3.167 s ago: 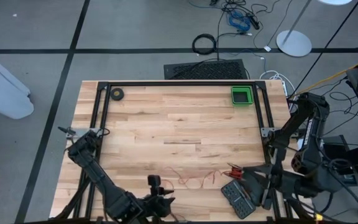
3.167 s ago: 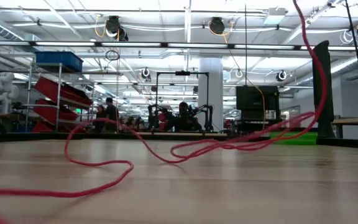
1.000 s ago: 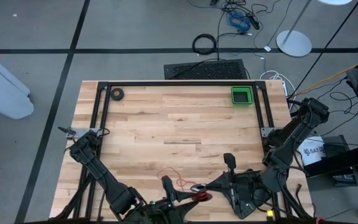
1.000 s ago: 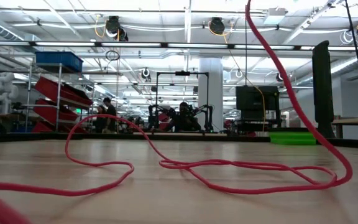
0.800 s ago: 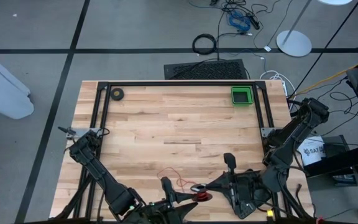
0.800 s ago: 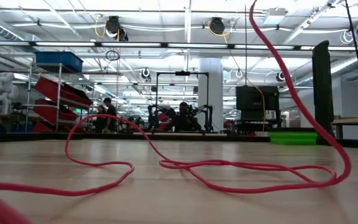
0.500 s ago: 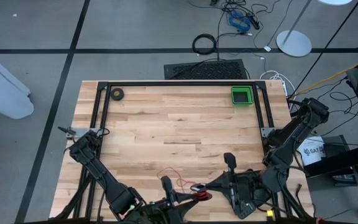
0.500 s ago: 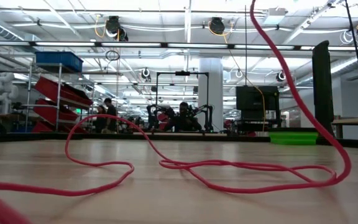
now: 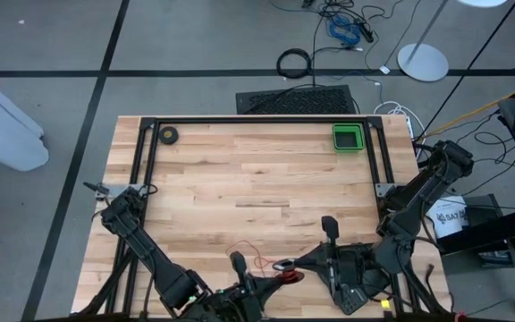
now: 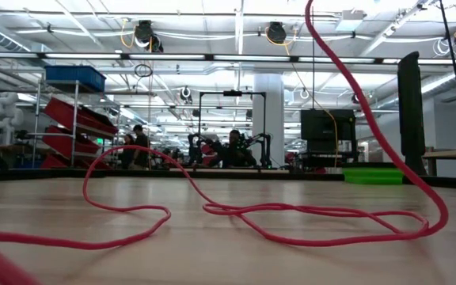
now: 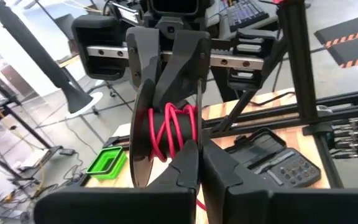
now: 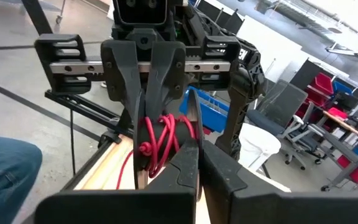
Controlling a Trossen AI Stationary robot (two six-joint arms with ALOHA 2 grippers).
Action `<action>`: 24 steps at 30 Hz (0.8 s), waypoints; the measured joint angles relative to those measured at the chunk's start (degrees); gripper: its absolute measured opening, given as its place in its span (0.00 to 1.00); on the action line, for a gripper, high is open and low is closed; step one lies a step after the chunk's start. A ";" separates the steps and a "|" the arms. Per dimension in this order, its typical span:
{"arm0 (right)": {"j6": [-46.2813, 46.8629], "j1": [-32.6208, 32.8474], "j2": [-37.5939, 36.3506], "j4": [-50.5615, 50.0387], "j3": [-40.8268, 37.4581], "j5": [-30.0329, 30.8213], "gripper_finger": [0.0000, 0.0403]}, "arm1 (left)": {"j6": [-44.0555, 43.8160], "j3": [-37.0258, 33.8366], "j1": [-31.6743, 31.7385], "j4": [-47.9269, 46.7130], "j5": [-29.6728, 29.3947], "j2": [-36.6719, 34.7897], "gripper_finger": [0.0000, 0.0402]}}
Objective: Coil cords
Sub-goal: Coil the red wire on the black spool
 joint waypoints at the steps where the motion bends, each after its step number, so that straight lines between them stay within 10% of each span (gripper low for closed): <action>1: -0.15 0.18 0.00 0.00 0.00 0.24 0.03 | 0.02 0.00 -0.05 0.02 -0.36 0.03 0.01; 14: -2.27 5.57 -0.26 2.21 0.09 17.33 0.32 | 2.61 0.00 -1.48 0.00 -6.03 0.03 0.01; 24: 12.47 -2.85 0.35 -7.87 -0.99 -7.62 0.35 | 3.06 0.04 -7.08 0.17 -11.96 -3.59 0.00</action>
